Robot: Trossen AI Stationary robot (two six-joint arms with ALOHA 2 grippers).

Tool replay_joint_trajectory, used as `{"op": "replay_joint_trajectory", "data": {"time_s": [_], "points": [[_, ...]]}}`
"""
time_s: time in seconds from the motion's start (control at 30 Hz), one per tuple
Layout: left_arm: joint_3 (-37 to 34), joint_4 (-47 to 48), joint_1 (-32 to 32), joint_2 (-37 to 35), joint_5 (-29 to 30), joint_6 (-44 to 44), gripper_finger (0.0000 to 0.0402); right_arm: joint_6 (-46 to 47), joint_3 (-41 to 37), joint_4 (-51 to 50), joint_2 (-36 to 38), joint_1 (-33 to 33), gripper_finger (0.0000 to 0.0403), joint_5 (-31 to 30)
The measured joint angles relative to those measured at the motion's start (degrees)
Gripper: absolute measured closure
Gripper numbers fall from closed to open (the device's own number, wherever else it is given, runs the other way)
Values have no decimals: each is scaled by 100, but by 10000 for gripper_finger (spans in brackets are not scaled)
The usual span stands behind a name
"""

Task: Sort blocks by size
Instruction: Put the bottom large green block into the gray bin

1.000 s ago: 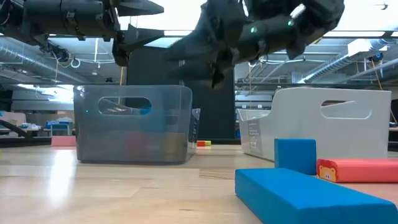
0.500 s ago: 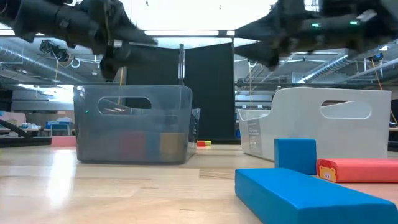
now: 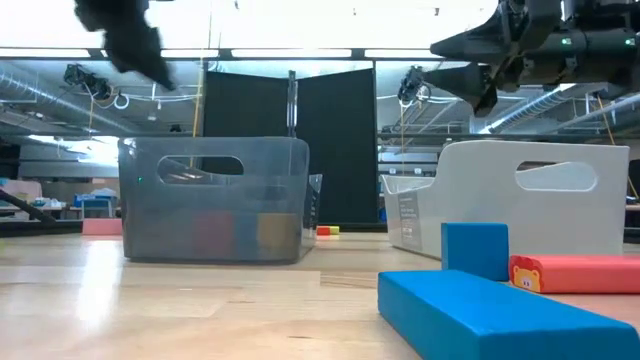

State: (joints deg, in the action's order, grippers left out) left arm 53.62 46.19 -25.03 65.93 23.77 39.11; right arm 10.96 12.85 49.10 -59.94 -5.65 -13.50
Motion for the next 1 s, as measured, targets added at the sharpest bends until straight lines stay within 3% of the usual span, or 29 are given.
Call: {"op": "replay_joint_trajectory", "data": {"time_s": [0.23,0.53,0.73,1.0], "points": [[11,618,-695,950,-1025,1087,208,0,0,-13,-85,0,147,-21],[11,581,-1209,1976,-1618,1542,141,111,-1,8,-87,0,149,-35],[11,541,-1345,2406,-1771,1534,114,111,0,9,-87,0,149,-35],[-93,270,-1330,2764,-1808,1222,121,164,0,9,-87,0,149,-37]]}}
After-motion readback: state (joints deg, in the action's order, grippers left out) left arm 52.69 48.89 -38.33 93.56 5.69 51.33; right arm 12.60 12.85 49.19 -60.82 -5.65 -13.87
